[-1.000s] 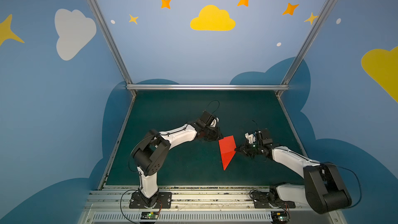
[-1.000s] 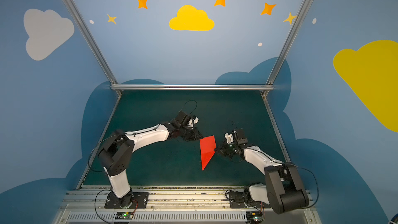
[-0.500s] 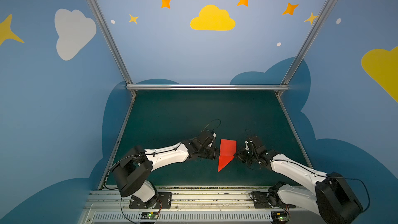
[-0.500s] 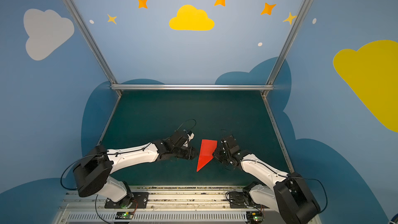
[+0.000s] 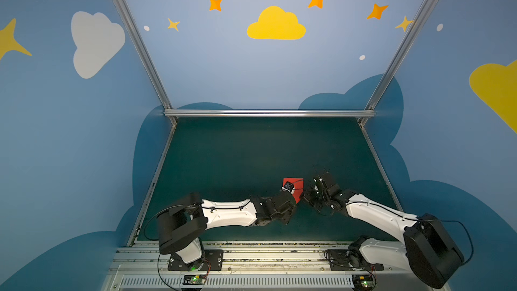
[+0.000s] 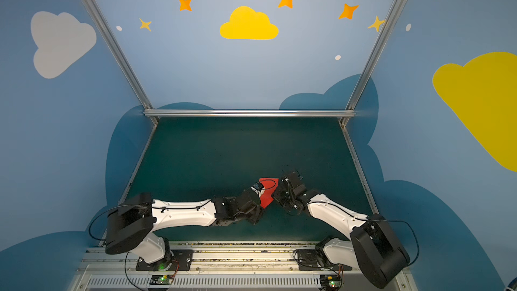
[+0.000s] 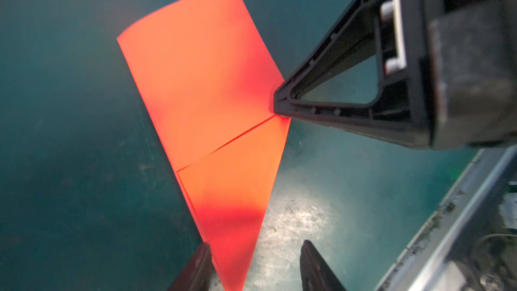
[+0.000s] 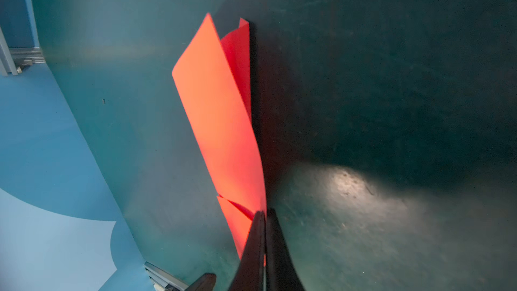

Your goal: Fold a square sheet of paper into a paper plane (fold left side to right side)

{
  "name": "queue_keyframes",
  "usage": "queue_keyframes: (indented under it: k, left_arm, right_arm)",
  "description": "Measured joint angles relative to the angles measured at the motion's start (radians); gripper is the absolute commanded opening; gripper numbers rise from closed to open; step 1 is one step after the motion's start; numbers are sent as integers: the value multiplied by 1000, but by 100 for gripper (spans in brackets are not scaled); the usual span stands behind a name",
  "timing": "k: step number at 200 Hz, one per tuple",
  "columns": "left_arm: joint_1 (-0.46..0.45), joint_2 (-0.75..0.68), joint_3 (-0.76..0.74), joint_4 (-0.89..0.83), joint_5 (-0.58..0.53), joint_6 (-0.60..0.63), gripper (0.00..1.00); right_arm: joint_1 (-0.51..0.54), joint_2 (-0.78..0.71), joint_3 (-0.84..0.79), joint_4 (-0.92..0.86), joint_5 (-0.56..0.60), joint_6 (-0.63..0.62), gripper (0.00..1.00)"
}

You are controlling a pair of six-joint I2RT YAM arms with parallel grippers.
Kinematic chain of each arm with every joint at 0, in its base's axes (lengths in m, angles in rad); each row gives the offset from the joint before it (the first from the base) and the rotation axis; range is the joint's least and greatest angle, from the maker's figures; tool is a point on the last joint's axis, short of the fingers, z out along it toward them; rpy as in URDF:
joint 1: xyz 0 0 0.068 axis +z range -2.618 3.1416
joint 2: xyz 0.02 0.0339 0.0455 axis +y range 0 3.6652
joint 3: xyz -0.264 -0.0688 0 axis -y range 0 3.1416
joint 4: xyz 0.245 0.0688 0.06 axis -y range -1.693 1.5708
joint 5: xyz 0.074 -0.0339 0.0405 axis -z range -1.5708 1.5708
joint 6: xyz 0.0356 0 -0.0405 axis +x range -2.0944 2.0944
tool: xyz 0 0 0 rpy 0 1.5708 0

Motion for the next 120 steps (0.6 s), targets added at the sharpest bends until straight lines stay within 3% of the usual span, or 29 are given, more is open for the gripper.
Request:
queue_keyframes:
  k: [120]
  left_arm:
    - [-34,50,39,-4,-89,119,48]
  right_arm:
    - [0,0,0,31,-34,29,0]
